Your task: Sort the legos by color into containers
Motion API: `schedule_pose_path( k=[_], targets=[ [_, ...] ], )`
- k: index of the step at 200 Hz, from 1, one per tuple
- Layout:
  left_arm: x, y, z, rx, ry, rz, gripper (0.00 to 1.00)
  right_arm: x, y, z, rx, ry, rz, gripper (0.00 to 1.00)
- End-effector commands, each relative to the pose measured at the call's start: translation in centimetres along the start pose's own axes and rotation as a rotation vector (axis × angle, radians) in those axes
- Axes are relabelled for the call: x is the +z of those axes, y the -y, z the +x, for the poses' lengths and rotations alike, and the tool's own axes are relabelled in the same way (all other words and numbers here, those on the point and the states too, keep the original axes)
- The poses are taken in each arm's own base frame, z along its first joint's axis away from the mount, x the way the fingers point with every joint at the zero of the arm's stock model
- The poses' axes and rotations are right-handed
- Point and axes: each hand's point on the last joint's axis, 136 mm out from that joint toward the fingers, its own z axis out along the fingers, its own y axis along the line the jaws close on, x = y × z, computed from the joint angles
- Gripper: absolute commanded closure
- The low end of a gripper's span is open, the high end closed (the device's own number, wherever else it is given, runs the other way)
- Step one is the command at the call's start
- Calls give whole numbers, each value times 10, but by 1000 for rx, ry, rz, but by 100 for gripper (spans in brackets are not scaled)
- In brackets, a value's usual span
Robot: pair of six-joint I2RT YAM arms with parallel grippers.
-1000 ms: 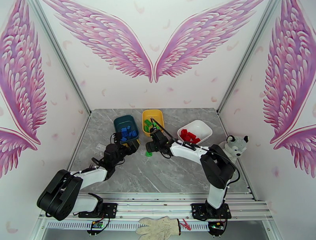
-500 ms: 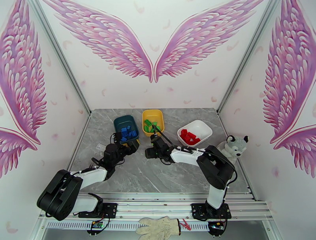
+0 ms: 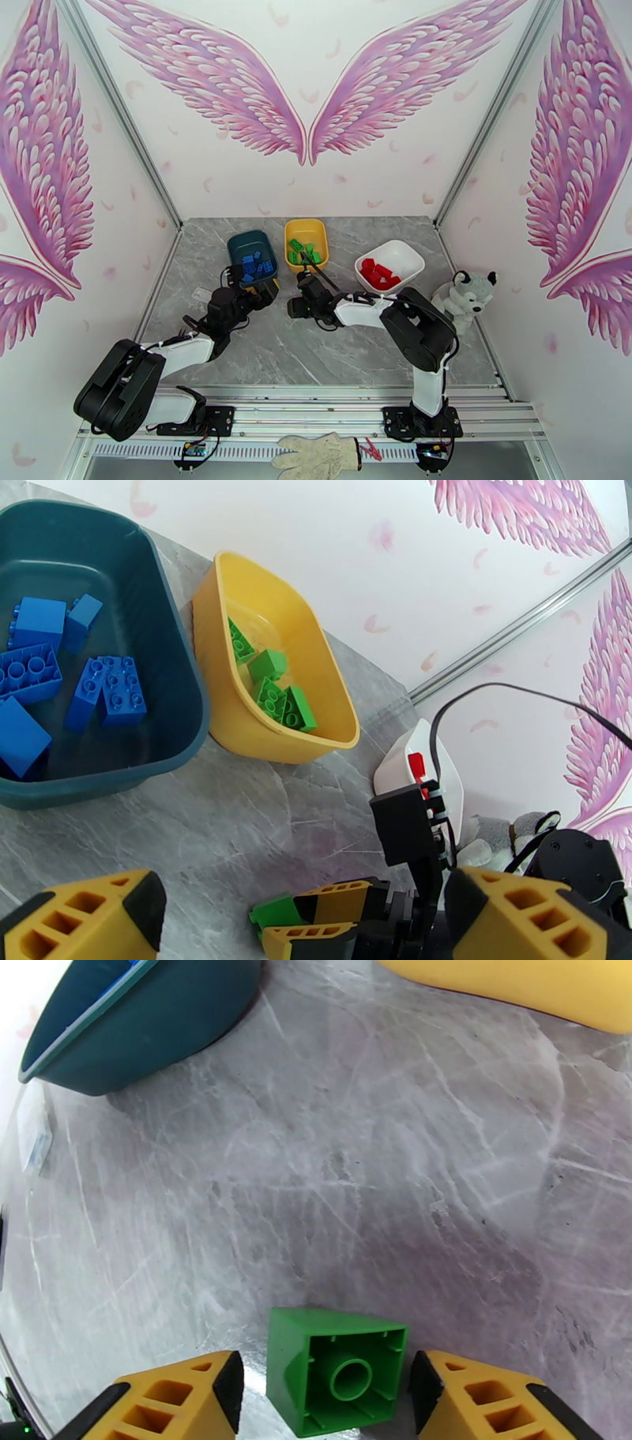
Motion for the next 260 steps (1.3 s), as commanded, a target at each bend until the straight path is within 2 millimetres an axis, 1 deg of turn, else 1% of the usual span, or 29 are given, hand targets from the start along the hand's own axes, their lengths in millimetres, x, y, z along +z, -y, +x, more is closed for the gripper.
schedule_pose_path(
  k=[1,18,51,68,104,119,142,173,208,220,237,244,260],
  targets=[
    [-3,-5,1,4,-3,-17,1,9,-12,12,0,-33,-22,43],
    [-3,-6,1,3,-4,-17,1,8,-13,12,0,-29,-21,45],
    [-3,-5,2,5,-8,-16,1,3,-14,5,1,-10,-17,55],
    [0,-4,4,11,-28,-11,1,-5,-15,-2,-1,15,-13,58],
    [10,-7,10,-4,-55,-5,1,-26,-12,-26,-13,74,21,59],
    [11,-6,11,-9,-57,5,1,-35,-8,-40,-20,99,45,59],
    [8,-4,9,-6,-49,13,1,-47,-1,-67,-12,138,73,60],
    [-1,0,2,4,-22,13,1,-63,6,-116,8,206,94,60],
    [-11,3,-4,21,4,7,1,-68,17,-166,36,261,131,60],
    [-14,5,-6,26,11,8,1,-68,22,-181,45,274,150,58],
    [-18,8,-9,33,21,10,1,-65,26,-199,46,280,180,43],
    [-21,9,-10,38,27,10,1,-64,27,-205,46,279,190,39],
    [-26,10,-13,48,41,3,1,-60,28,-210,35,260,205,32]
  ],
)
